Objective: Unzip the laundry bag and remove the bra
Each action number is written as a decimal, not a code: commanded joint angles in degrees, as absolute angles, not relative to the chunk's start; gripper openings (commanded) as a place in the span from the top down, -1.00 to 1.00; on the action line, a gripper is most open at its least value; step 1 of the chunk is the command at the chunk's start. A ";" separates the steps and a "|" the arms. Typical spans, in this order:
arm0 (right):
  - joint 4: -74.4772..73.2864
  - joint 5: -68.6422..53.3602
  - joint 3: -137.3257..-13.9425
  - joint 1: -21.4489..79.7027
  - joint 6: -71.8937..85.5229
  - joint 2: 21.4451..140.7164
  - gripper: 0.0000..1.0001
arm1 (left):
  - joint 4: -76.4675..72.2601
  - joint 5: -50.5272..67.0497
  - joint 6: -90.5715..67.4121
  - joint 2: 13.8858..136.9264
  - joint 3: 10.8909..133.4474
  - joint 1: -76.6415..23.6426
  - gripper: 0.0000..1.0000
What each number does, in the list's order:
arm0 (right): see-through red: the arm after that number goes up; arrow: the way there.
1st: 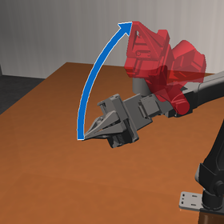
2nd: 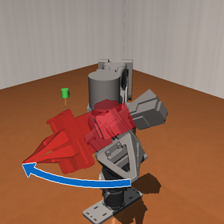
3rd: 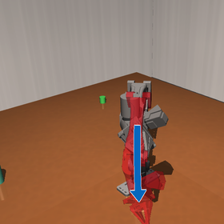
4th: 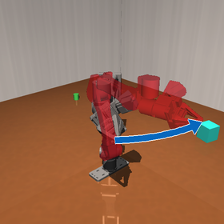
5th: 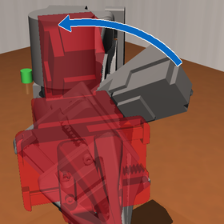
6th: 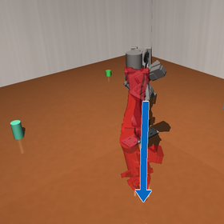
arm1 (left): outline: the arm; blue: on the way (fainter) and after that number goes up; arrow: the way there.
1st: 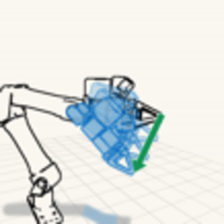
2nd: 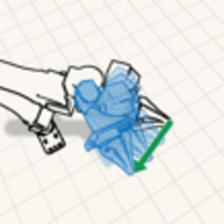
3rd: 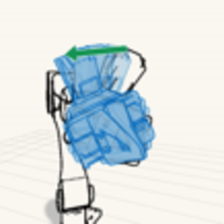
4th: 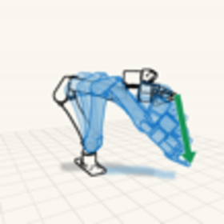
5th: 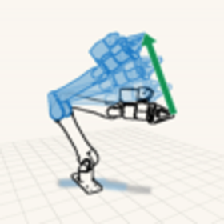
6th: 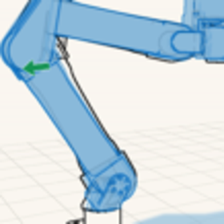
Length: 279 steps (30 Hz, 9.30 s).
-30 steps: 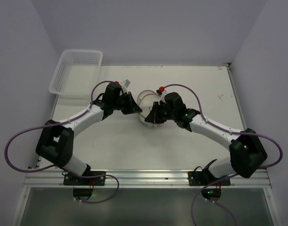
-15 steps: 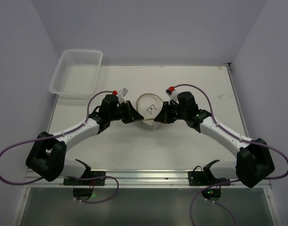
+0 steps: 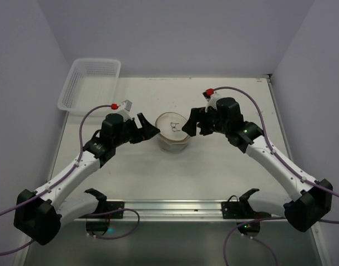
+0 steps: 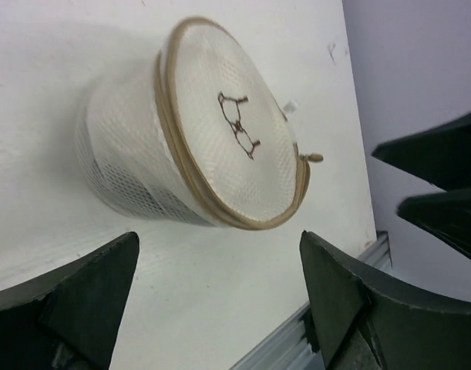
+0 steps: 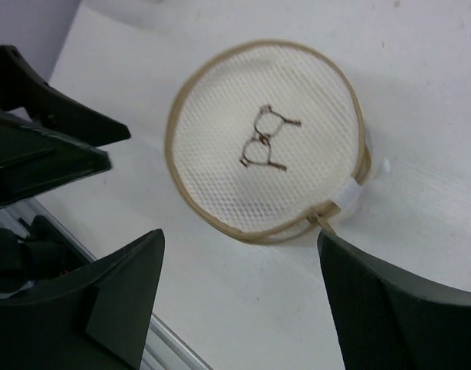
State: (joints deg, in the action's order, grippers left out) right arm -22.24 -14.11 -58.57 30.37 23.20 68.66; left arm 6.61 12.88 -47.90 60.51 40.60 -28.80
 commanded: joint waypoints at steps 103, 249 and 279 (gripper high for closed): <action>-32.00 26.82 -33.57 44.75 54.06 36.81 -0.92 | 28.21 -10.19 -13.54 97.63 84.02 -47.55 -0.56; -8.17 -12.48 -47.11 25.75 33.75 80.77 0.64 | -4.23 3.48 -16.60 114.97 98.35 8.09 -0.71; 4.92 -14.77 -35.86 25.31 42.54 78.22 -0.06 | 22.32 -6.85 -24.35 90.34 80.06 -48.86 -0.69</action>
